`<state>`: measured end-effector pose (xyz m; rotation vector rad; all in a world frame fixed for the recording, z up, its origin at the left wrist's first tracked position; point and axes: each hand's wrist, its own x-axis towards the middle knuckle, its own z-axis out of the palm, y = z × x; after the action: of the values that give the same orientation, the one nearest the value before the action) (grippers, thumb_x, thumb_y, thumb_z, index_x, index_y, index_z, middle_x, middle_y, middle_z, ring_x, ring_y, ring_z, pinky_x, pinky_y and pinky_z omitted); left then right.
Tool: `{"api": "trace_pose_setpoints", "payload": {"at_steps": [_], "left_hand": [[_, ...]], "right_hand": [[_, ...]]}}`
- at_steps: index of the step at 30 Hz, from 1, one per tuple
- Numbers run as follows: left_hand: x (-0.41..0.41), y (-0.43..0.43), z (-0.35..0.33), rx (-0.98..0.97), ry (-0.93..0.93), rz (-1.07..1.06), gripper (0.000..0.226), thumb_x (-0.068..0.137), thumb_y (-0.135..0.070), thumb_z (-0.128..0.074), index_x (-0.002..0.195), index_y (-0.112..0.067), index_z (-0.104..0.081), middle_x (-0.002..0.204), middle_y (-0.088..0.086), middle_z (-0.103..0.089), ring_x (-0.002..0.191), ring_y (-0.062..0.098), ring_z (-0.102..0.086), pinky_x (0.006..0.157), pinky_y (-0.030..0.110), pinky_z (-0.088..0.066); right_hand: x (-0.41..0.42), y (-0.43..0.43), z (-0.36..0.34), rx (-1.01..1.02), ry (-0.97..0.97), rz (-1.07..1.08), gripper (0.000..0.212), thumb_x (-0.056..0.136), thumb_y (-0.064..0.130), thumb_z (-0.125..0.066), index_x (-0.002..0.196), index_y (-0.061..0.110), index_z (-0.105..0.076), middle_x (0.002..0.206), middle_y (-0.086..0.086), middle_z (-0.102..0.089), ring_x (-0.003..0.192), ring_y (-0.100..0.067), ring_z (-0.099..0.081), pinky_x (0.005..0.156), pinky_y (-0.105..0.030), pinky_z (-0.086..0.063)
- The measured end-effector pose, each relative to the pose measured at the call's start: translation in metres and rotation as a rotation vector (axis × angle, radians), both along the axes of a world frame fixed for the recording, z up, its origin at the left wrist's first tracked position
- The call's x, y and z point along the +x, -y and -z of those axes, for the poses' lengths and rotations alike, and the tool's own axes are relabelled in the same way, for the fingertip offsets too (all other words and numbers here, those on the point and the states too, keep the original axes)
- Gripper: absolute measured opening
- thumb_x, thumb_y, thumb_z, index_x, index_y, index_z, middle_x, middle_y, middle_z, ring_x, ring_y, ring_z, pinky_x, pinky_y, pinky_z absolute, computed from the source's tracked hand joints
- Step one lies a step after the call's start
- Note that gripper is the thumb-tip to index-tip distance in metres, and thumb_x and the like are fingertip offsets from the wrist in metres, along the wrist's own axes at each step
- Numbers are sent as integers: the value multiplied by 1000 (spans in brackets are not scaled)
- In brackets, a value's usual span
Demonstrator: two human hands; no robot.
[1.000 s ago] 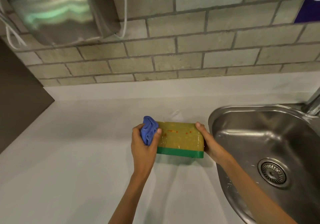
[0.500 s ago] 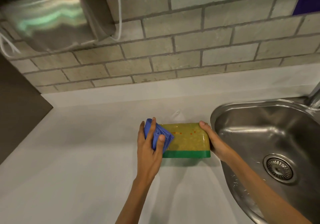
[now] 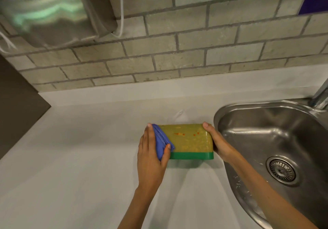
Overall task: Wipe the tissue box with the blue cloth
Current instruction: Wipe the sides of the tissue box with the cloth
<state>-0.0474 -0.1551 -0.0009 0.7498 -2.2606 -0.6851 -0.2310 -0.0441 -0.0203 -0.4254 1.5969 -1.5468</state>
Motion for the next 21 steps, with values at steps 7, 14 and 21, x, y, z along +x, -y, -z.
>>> {"api": "trace_pose_setpoints", "payload": {"at_steps": [7, 14, 21], "left_hand": [[-25, -7, -16, -225, 175, -35, 73, 89, -55, -35, 142, -4, -35, 147, 15, -41, 135, 35, -39, 109, 48, -36], [-5, -14, -8, -42, 225, -130, 57, 88, -58, -23, 143, -41, -21, 158, 14, -14, 145, 35, -11, 111, 56, -20], [-35, -30, -16, 127, 46, -269, 51, 90, -50, -28, 139, -40, -37, 155, 14, -22, 142, 30, -20, 105, 49, -35]], "right_hand": [[1, -1, 0, -19, 10, 11, 86, 59, 68, -55, 125, 13, -50, 120, -14, -61, 111, -27, -59, 96, -40, -48], [-1, -1, 2, -7, -1, -4, 57, 64, 64, -49, 105, 25, -54, 111, -7, -62, 106, -23, -60, 87, -35, -50], [1, -3, 4, -12, 2, 8, 85, 61, 66, -52, 128, 16, -46, 120, -10, -60, 112, -24, -58, 95, -38, -48]]}}
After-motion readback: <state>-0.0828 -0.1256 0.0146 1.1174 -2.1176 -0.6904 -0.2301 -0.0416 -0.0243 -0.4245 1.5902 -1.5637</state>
